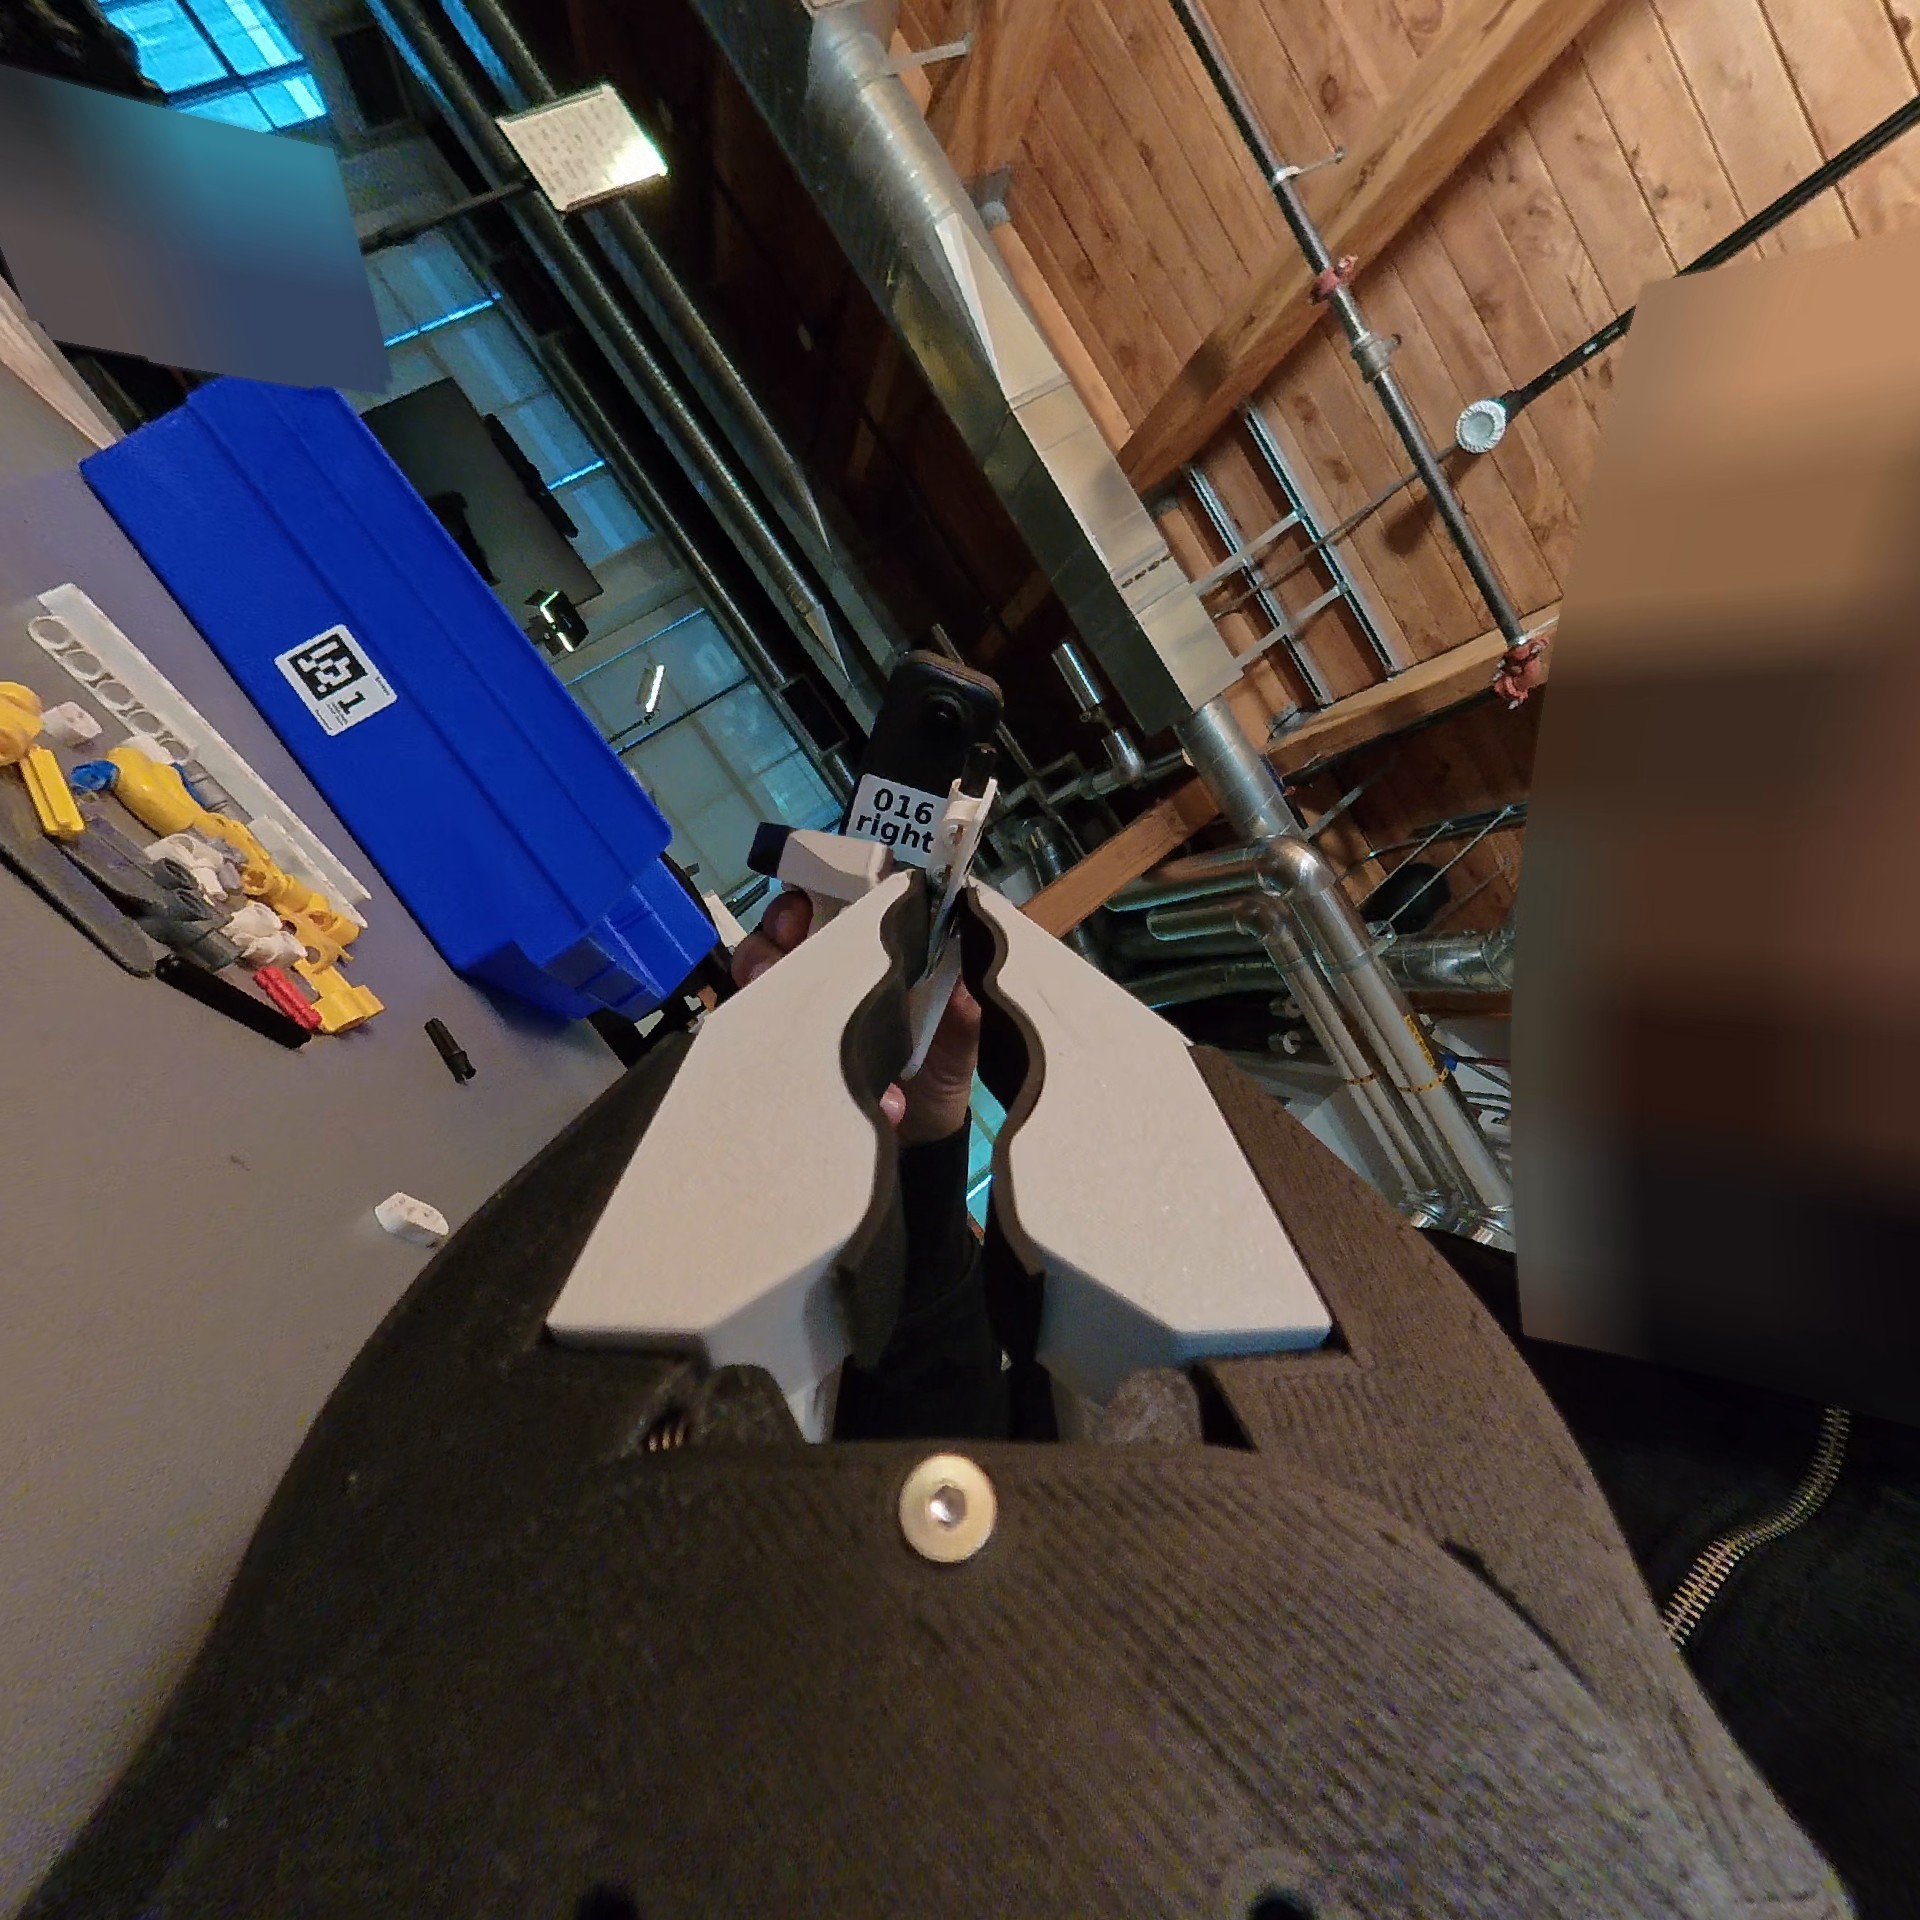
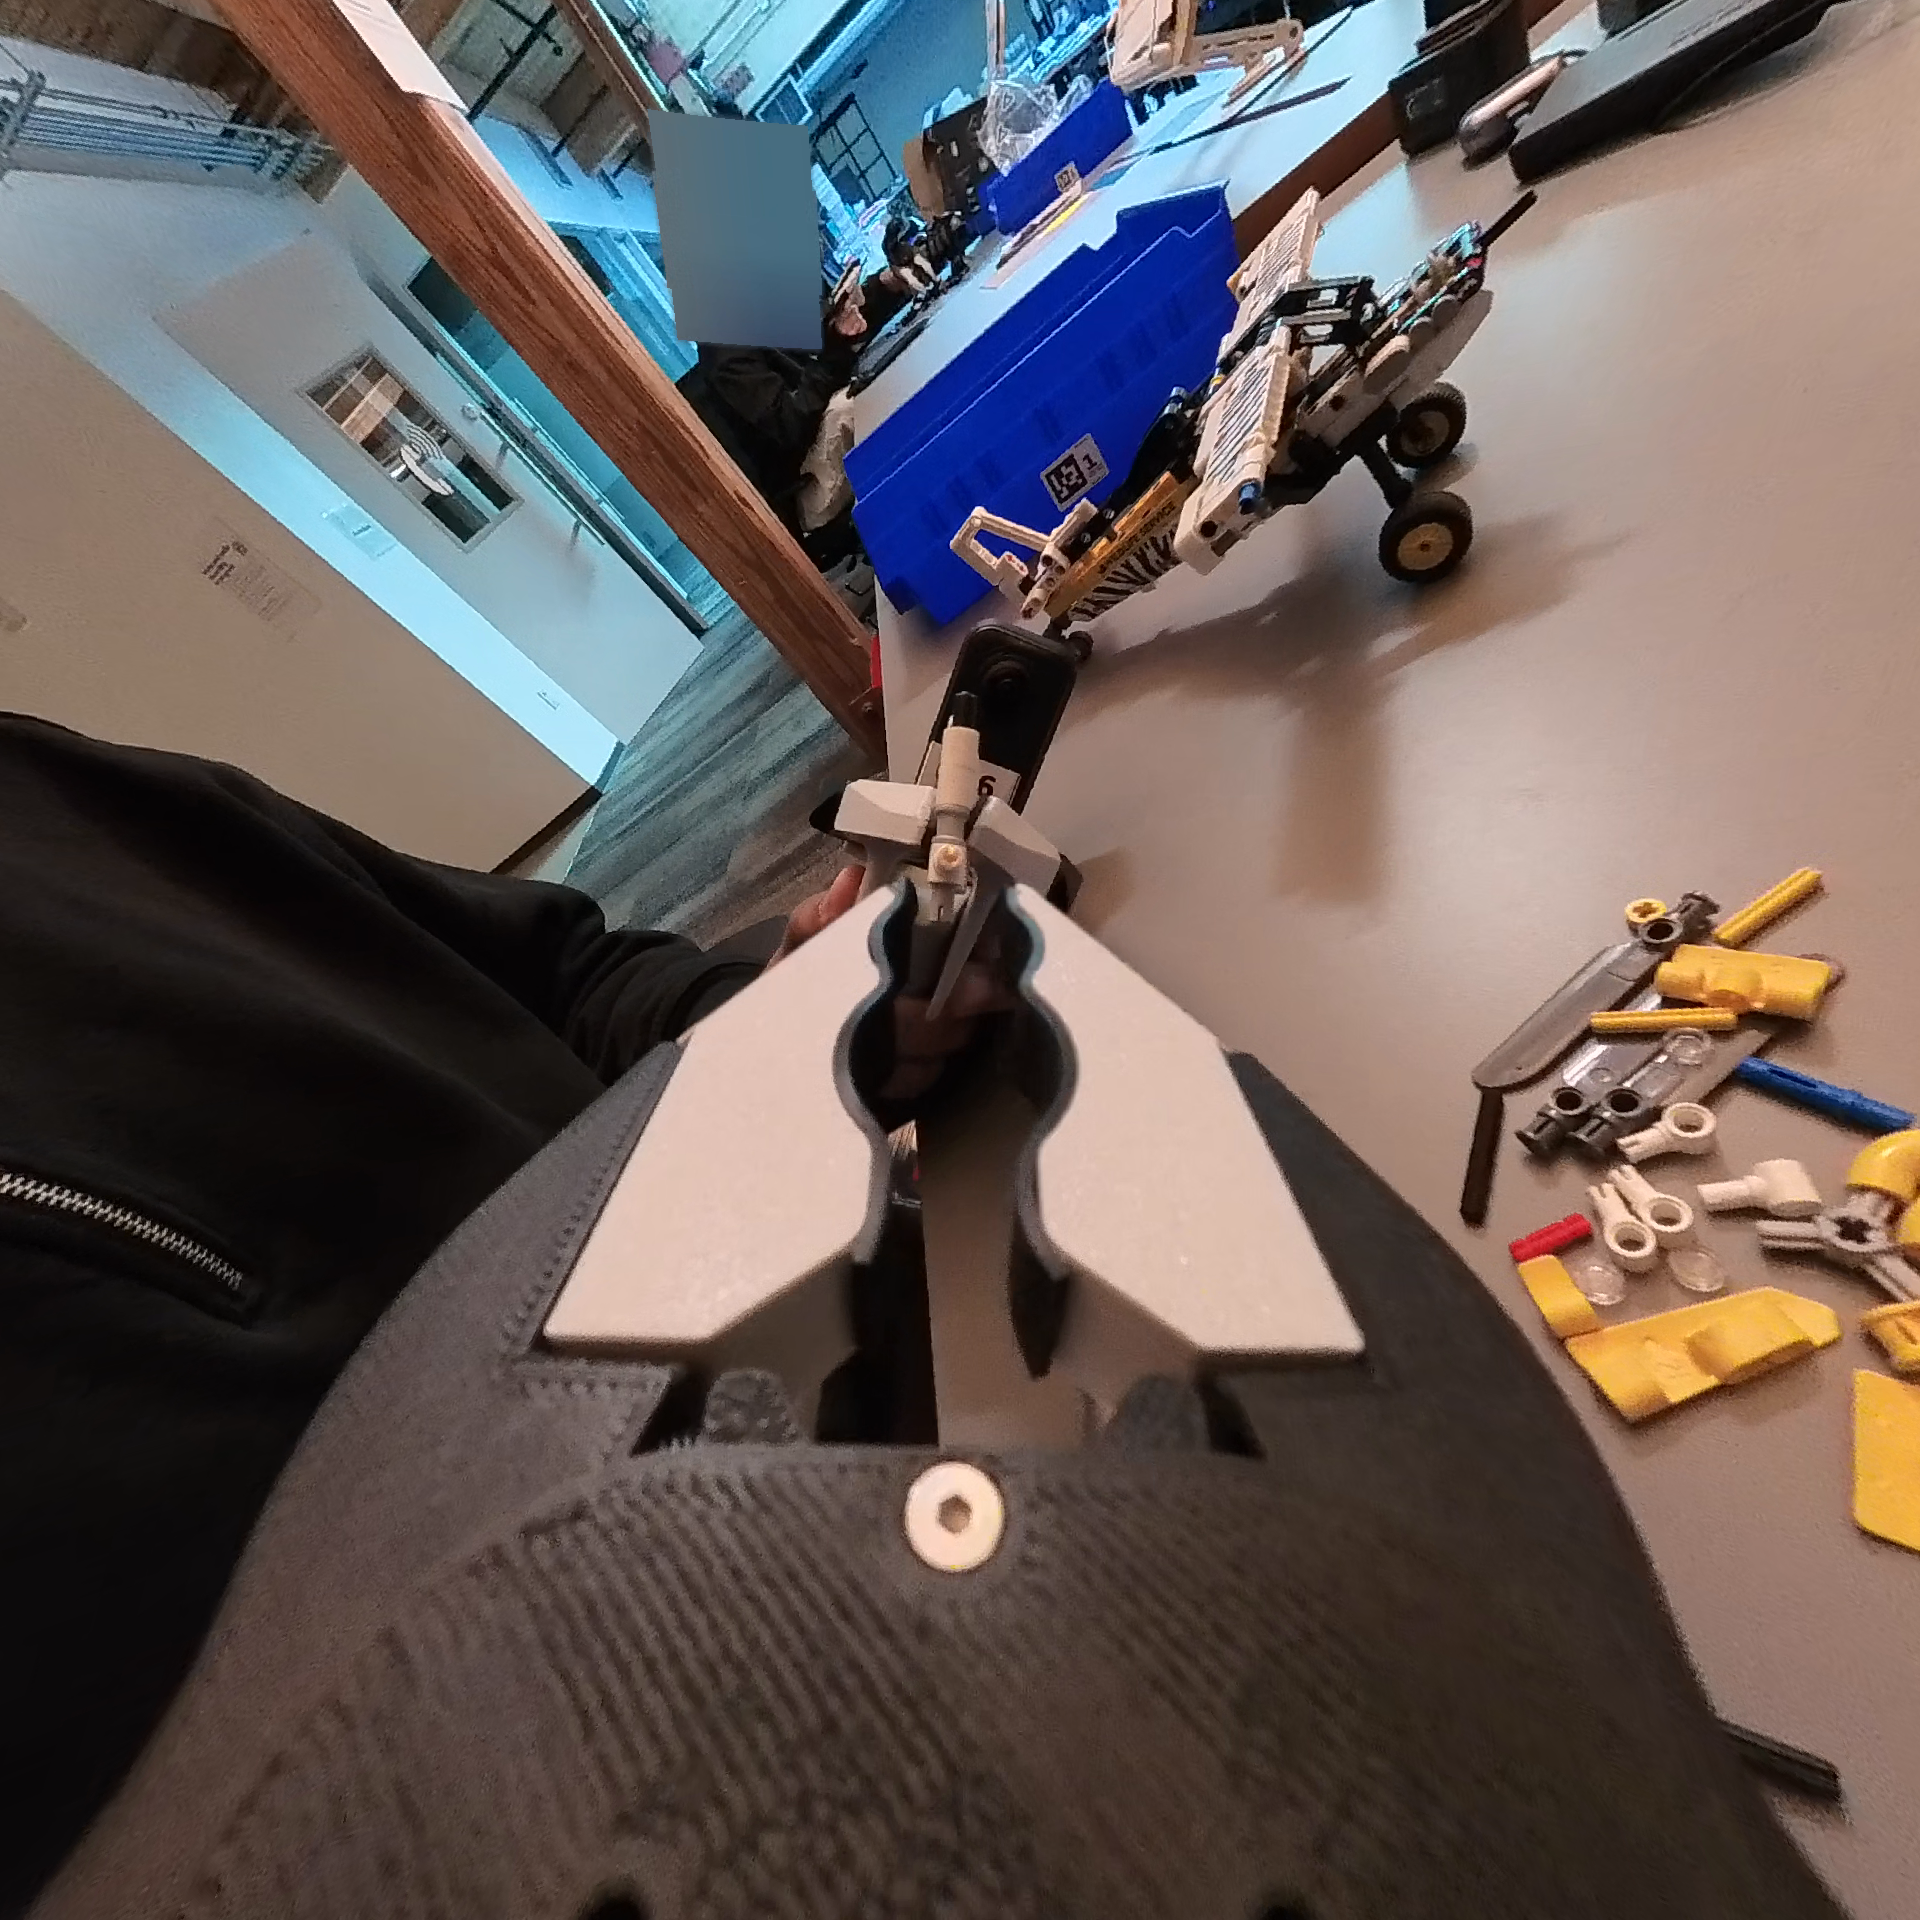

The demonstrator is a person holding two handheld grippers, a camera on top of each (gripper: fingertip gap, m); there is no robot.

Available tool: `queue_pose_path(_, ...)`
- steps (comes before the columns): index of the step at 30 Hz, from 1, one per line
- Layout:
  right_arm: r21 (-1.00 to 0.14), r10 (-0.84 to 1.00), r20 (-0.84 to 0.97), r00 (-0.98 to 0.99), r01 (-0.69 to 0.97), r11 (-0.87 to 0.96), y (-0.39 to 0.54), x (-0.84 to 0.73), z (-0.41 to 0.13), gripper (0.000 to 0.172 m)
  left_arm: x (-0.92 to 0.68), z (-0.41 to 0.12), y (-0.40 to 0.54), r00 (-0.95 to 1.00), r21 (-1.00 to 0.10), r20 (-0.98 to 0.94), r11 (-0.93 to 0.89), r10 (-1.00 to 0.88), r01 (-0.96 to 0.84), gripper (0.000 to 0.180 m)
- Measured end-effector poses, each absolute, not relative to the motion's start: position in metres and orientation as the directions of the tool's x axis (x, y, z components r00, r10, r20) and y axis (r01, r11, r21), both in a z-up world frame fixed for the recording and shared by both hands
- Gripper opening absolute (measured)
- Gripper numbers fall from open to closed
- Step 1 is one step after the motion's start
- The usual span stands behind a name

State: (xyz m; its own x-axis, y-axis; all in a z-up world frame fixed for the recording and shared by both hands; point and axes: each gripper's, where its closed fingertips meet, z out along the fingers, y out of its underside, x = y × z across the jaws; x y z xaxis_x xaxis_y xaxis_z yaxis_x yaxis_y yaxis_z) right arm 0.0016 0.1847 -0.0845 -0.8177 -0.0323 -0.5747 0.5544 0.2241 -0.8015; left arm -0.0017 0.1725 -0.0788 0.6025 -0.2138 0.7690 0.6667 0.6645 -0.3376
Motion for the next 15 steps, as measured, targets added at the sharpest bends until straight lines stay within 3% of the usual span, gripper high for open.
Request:
queue_pose_path(7,-0.805,-0.051,-0.577,-0.815,0.558,0.204,0.177,0.004,-0.083,0.016,-0.001,-0.079,0.174,0.599,-0.339,0.771,0.657,-0.216,0.673,0.0)
queue_pose_path(15,-0.809,-0.07,-0.579,-0.812,0.561,0.176,0.174,0.003,-0.082,0.003,-0.001,-0.079,0.174,0.598,-0.339,0.77,0.652,-0.222,0.678,0.0)
